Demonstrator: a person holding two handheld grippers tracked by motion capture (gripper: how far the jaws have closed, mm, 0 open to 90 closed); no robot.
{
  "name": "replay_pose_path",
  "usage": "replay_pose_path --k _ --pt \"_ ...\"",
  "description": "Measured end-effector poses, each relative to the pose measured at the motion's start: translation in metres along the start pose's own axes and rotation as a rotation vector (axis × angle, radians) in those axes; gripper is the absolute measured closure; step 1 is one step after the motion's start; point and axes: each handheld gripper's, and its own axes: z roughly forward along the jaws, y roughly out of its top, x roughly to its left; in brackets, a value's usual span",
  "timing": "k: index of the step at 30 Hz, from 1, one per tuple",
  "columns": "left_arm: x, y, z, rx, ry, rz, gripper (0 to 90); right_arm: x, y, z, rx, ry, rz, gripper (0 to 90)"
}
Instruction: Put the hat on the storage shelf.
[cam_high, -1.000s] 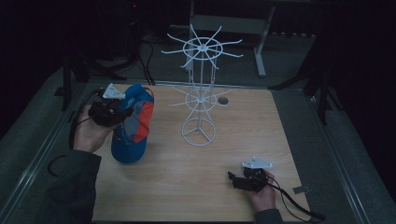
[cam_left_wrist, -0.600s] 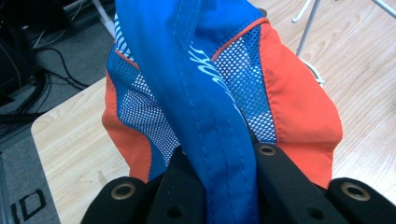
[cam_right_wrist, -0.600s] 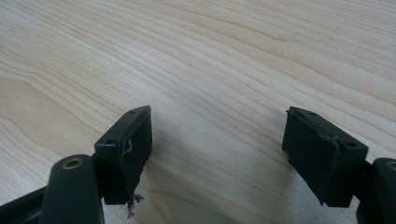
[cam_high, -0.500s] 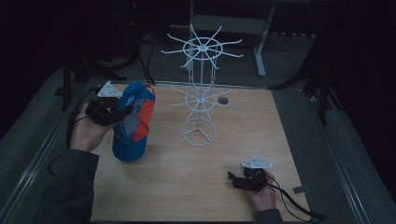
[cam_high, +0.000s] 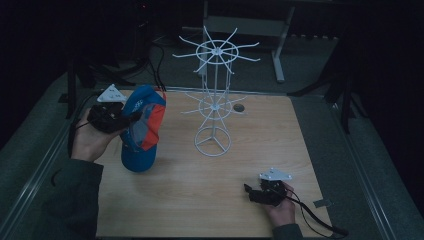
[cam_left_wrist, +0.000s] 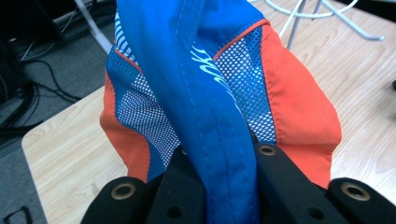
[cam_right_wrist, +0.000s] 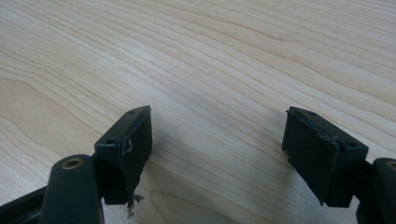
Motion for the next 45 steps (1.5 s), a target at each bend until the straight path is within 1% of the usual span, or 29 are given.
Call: replay_pose_path --k 7,11,14,15,16,17,21,24,29,33,38,41,45 --pt "0.002 0.001 -0.005 -0.04 -0.025 -0.017 88.7 0.0 0.0 0.0 0.0 0.0 0.0 24.1" --pt "0.003 0.001 -0.008 -0.064 -0.042 -0.019 88.7 0.0 0.0 0.0 0.0 0.0 -0.001 24.1" --pt "0.004 0.001 -0.009 -0.076 -0.045 -0.017 88.7 0.0 0.0 0.0 0.0 0.0 -0.001 24.1" --pt "0.004 0.002 -0.011 -0.091 -0.051 -0.026 88.7 0.0 0.0 0.0 0.0 0.0 -0.001 24.1" --pt "0.004 0.002 -0.011 -0.091 -0.051 -0.026 88.7 0.0 0.0 0.0 0.0 0.0 -0.001 24.1" --pt "0.004 0.002 -0.013 -0.101 -0.058 -0.034 88.7 0.0 0.0 0.0 0.0 0.0 -0.001 24.2" --pt "0.005 0.003 -0.016 -0.111 -0.06 -0.031 88.7 0.0 0.0 0.0 0.001 0.0 -0.001 24.1" --pt "0.005 0.004 -0.019 -0.13 -0.062 -0.042 88.7 0.0 0.0 0.0 0.001 0.0 -0.001 24.1" --pt "0.005 0.006 -0.022 -0.143 -0.061 -0.042 88.7 0.0 0.0 0.0 0.0 0.0 -0.001 24.2" --pt "0.006 0.006 -0.025 -0.162 -0.066 -0.052 88.7 0.0 0.0 0.0 0.0 0.0 -0.001 24.1" --pt "0.007 0.007 -0.026 -0.171 -0.068 -0.059 88.7 0.0 0.0 0.0 0.0 0.0 -0.001 24.2" --pt "0.007 0.007 -0.028 -0.186 -0.077 -0.067 88.7 0.0 0.0 0.0 0.0 0.0 -0.001 24.1" --pt "0.008 0.009 -0.031 -0.196 -0.077 -0.067 88.7 0.0 0.0 0.0 0.001 0.0 -0.001 24.1"
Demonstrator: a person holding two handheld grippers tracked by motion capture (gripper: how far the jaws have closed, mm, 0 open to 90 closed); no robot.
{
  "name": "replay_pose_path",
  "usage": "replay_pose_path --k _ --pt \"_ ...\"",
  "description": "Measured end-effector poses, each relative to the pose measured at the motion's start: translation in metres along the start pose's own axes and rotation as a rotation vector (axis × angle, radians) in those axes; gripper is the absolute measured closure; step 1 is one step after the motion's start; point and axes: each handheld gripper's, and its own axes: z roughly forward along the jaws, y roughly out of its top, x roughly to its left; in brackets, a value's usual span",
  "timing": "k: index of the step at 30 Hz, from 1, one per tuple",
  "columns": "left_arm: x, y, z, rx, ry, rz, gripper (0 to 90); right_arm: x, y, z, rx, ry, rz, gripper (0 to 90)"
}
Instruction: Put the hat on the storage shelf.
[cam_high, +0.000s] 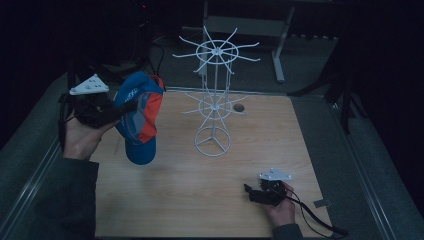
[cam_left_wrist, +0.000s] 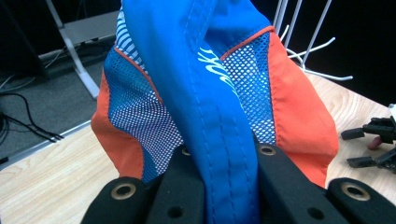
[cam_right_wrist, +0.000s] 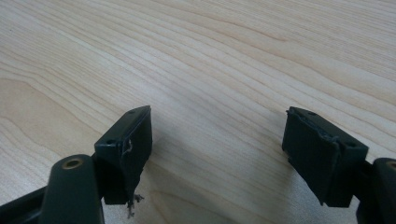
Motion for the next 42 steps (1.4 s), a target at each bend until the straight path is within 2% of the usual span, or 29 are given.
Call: replay_pose_path --k 11,31,42 --pt "-0.002 0.007 -0.005 -0.031 -0.015 -0.012 88.8 0.0 0.0 0.0 0.0 0.0 0.0 24.1" --pt "0.001 0.012 -0.014 -0.102 -0.047 -0.059 88.8 0.0 0.0 0.0 0.0 0.0 0.0 24.1" --pt "0.0 0.017 -0.016 -0.115 -0.052 -0.051 88.8 0.0 0.0 0.0 0.0 0.0 0.0 24.1"
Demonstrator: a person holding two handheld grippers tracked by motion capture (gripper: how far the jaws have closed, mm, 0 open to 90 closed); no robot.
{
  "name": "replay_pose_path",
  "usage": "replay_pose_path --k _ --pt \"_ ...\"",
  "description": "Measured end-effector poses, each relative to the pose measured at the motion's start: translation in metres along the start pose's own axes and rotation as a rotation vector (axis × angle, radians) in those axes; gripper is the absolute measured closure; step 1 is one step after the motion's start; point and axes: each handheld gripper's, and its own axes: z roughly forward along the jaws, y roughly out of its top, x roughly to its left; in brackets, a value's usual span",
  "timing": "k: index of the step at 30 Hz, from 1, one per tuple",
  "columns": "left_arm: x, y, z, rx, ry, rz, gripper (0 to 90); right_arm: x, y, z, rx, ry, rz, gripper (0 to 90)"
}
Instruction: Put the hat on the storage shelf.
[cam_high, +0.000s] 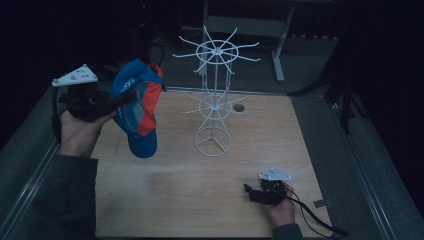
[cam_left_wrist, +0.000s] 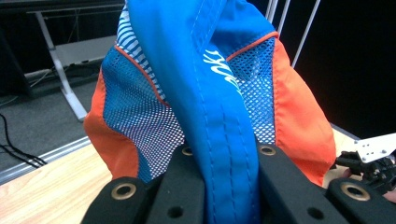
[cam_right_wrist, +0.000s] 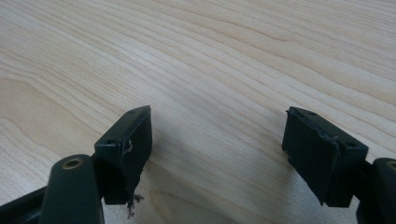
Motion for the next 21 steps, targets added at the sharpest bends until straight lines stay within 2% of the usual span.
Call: replay_pose_path --k 21 --pt "0.0009 0.002 0.0003 -0.042 -0.011 -0.014 88.8 0.0 0.0 0.0 0.0 0.0 0.0 24.1"
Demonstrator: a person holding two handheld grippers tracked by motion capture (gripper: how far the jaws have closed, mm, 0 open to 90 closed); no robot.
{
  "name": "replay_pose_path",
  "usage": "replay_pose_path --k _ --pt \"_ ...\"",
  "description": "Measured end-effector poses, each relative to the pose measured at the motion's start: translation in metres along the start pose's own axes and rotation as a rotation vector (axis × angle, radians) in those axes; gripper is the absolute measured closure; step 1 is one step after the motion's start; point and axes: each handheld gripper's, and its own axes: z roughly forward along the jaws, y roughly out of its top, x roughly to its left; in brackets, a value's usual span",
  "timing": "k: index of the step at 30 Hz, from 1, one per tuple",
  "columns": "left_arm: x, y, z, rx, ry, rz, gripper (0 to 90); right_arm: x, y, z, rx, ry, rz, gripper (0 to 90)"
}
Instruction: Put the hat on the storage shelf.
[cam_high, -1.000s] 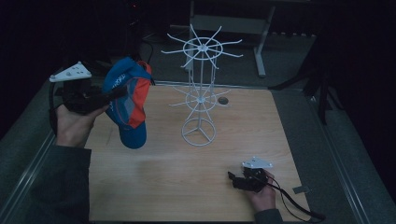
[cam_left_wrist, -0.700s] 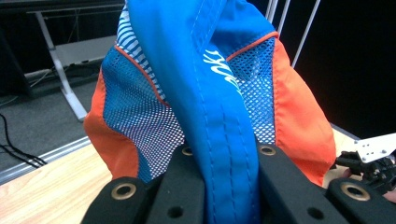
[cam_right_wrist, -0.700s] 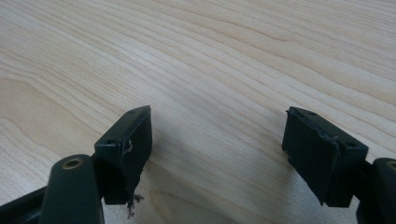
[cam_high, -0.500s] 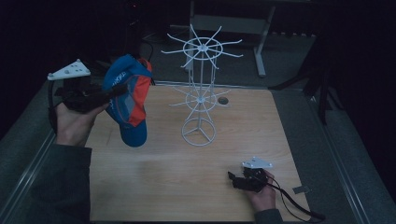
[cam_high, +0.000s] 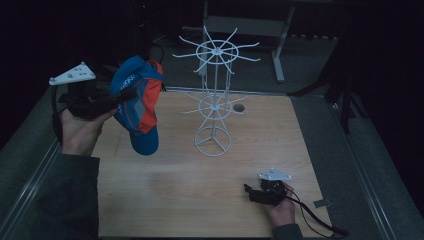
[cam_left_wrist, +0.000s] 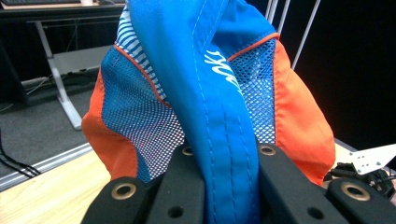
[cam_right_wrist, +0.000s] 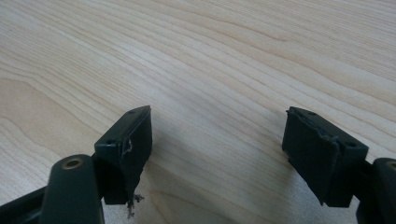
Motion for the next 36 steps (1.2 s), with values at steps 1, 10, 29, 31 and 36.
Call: replay_pose_path --k 1,10,29,31,36 --pt "-0.0001 0.0 0.0 -0.001 0.0 -0.001 88.8 0.0 0.0 0.0 0.0 0.0 -0.001 24.1" --pt "-0.0009 0.0007 -0.0003 -0.022 -0.009 -0.003 88.8 0.0 0.0 0.0 0.0 0.0 0.0 24.1" --pt "-0.0001 0.0037 -0.0032 -0.066 -0.036 -0.028 88.8 0.0001 0.0 0.0 0.001 0.0 0.002 24.1" --pt "0.0 0.0038 -0.003 -0.069 -0.045 -0.031 88.8 0.0 0.0 0.0 0.001 0.0 0.001 24.1" --pt "-0.0009 0.0044 -0.001 -0.066 -0.056 -0.028 88.8 0.0 0.0 0.0 0.0 0.0 0.001 24.1"
